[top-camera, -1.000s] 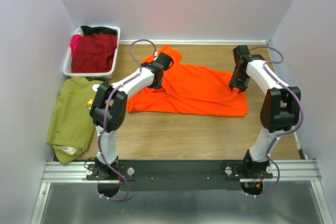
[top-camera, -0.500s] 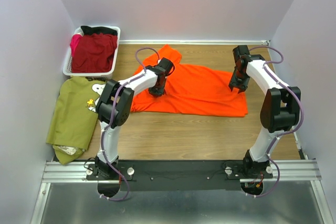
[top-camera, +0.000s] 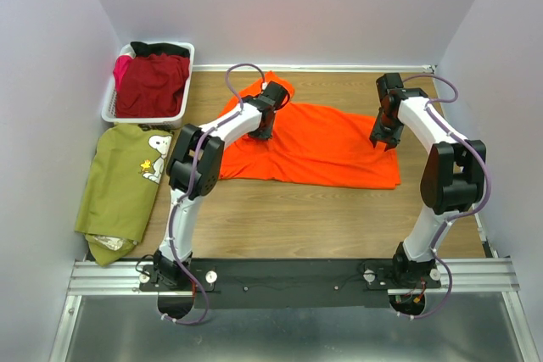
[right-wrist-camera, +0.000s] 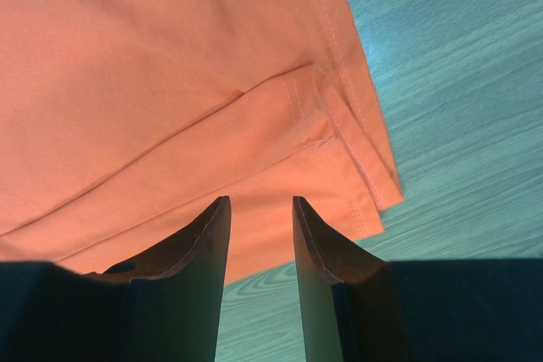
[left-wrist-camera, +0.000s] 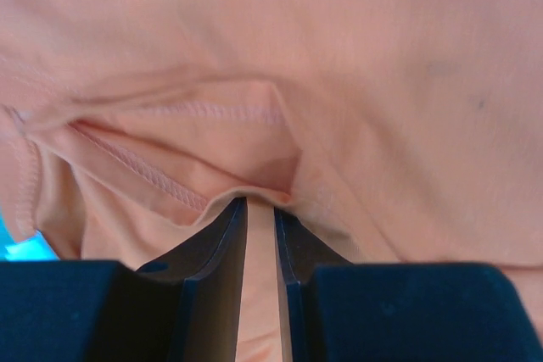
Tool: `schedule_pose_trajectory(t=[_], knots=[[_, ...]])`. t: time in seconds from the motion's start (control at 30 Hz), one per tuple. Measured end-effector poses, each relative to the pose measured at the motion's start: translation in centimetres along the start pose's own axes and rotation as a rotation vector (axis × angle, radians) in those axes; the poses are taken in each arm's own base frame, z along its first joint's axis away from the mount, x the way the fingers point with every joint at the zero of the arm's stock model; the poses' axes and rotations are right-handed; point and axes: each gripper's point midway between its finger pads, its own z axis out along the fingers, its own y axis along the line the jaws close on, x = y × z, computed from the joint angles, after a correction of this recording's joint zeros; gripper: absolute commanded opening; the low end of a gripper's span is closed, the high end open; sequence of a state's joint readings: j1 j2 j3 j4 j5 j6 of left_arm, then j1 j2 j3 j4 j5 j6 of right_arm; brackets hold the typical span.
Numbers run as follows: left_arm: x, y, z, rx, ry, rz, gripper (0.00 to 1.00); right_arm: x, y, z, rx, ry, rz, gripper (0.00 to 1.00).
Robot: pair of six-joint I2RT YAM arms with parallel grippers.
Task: Fold and stack the t-shirts
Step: Fold the flattened tshirt in 1/3 of the way, then grap the side of the flattened tshirt furthest away from the robot with both arms
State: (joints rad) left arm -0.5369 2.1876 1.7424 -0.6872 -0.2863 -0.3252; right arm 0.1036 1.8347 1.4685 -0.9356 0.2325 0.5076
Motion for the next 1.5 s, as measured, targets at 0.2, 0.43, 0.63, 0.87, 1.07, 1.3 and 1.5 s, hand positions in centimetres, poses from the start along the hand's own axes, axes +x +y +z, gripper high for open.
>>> schedule_pose_trajectory(t=[0.2, 0.43, 0.63, 0.87, 1.07, 1.3, 1.5], knots=[[-2.7, 0.0, 0.7, -0.034, -0.056, 0.008, 0.26, 0.1, 0.0, 0.0, 0.001, 0.001, 0.0, 0.43], [-5.5, 0.0, 1.6, -0.073, -0.121, 0.027, 0.25, 0.3, -0.1, 0.2, 0.005, 0.009, -0.002, 0.43], [-6.4, 0.8, 1.2, -0.101, -0.145, 0.014, 0.26, 0.3, -0.2, 0.2, 0.006, 0.008, -0.002, 0.44], [-7.8, 3.1, -1.7, -0.117, -0.185, -0.049, 0.27, -0.9, 0.1, 0.8, 0.027, -0.009, -0.014, 0.49], [-14.7, 6.9, -3.9, -0.058, -0.313, -0.225, 0.29, -6.6, 3.2, 2.4, -0.001, -0.1, -0.006, 0.5], [-19.5, 11.3, -2.0, 0.089, -0.414, -0.393, 0.31, -12.3, 8.0, 4.1, -0.127, -0.182, 0.027, 0.49], [-18.5, 9.0, 1.9, 0.186, -0.361, -0.382, 0.29, -11.7, 11.0, 5.3, -0.266, -0.134, 0.003, 0.49]])
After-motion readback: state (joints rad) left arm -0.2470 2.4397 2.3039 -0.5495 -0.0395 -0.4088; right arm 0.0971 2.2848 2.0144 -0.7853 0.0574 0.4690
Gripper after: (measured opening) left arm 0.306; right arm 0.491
